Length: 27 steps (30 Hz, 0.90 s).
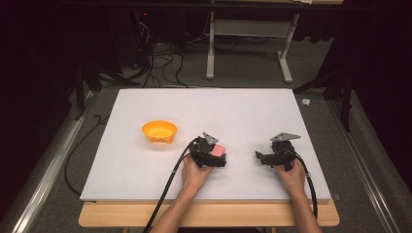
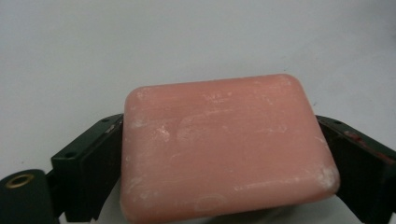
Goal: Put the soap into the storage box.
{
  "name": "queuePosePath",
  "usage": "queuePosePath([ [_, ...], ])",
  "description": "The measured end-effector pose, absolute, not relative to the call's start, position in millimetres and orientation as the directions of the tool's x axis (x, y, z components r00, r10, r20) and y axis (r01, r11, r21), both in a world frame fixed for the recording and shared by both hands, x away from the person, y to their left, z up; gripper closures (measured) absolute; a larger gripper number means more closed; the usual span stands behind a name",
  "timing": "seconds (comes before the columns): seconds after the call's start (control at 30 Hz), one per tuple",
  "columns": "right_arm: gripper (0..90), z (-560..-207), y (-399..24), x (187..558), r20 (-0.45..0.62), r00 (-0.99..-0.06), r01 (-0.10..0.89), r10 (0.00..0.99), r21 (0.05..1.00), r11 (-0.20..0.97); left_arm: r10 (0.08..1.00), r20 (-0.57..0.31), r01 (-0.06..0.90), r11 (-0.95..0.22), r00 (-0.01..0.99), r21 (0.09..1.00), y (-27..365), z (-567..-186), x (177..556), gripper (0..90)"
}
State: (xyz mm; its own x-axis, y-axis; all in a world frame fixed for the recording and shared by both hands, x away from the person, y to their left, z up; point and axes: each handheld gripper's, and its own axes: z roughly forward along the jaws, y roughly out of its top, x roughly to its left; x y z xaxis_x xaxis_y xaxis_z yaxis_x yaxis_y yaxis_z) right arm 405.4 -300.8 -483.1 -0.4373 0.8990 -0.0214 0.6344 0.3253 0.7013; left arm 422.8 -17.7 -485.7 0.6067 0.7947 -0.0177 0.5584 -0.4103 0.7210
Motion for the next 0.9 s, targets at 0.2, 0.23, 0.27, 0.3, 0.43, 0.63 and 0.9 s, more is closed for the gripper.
queuePosePath([
  [0.2, 15.6, -483, -301, 406, -0.019, -0.437, 0.636, 0.899, 0.7, 0.324, 0.789, -0.01, 0.55, -0.42, 0.615, 0.722, -17, -485, 423, 11.8],
  [0.23, 15.6, -483, -301, 406, -0.019, -0.438, 0.636, 0.899, 0.7, 0.324, 0.785, -0.008, 0.546, -0.424, 0.619, 0.723, -17, -485, 422, 13.3],
  [0.27, 15.6, -483, -301, 406, -0.019, -0.438, 0.636, 0.899, 0.7, 0.324, 0.785, -0.008, 0.546, -0.424, 0.619, 0.722, -17, -485, 422, 13.5],
  [0.3, 15.6, -483, -301, 406, -0.019, -0.438, 0.636, 0.899, 0.7, 0.324, 0.785, -0.008, 0.547, -0.423, 0.619, 0.722, -17, -485, 422, 13.5],
  [0.43, 15.6, -483, -301, 405, -0.019, -0.436, 0.636, 0.9, 0.701, 0.323, 0.784, -0.01, 0.546, -0.423, 0.62, 0.723, -17, -485, 422, 13.6],
  [0.63, 15.6, -483, -301, 406, -0.019, -0.437, 0.636, 0.899, 0.7, 0.324, 0.777, -0.011, 0.549, -0.435, 0.63, 0.713, -14, -483, 422, 13.8],
  [0.9, 15.6, -483, -301, 406, -0.02, -0.438, 0.635, 0.899, 0.7, 0.326, 0.774, -0.026, 0.54, -0.417, 0.632, 0.731, -5, -474, 419, 13.8],
])
